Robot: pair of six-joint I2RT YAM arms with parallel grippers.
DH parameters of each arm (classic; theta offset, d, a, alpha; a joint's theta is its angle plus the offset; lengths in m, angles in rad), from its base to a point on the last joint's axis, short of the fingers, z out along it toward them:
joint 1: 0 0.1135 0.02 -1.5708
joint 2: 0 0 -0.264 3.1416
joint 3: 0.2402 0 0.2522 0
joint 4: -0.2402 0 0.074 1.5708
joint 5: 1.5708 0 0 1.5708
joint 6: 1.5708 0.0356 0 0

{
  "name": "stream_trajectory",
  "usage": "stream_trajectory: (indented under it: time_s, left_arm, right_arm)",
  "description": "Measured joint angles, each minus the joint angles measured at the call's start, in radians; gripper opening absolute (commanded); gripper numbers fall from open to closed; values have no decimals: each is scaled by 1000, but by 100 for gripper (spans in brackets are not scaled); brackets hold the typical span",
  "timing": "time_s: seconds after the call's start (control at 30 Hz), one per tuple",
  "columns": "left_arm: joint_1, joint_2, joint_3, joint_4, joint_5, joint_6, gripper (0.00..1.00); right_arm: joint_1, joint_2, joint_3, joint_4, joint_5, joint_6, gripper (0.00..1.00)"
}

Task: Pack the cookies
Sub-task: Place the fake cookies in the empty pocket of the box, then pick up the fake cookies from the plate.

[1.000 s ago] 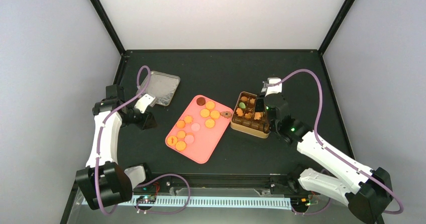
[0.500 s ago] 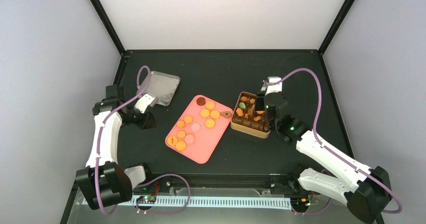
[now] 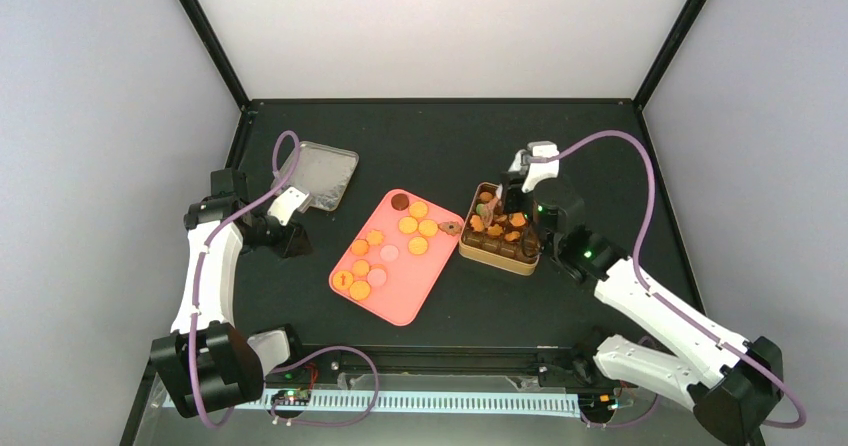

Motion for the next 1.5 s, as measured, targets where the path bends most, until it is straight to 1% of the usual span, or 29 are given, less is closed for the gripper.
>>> stream_trajectory:
  time_s: [0.07,0.2,0.33,0.47,0.67,0.9,1.07,1.3,1.5]
  left_arm:
    - [0,0,0,0,-3,0,43]
    - [2,0,0,0,-13,0,43]
    - [21,9,0,2,-22,4,43]
    - [57,23,0,3,-32,17,42]
    - [136,40,0,0,-36,55,42]
    - [173,47,0,-5,-35,83,42]
    - [177,47,0,-6,-35,87,42]
    - [177,54,0,-7,-17,87,43]
    - [177,58,0,-7,-10,90,43]
  right_arm:
    - [19,19,30,17,-23,-3,36]
    - [124,116,116,65,-60,-17,36]
    - [249,274,218,119,-106,-34,36]
    - [323,436,314,156,-159,-43,36]
    - [348,667,472,192,-224,-50,36]
    - [347,873,626,185,-242,-61,37]
    - [346,924,643,168,-246,-60,38]
    - [344,924,624,163,-244,-60,38]
    - [336,924,599,191,-231,-60,38]
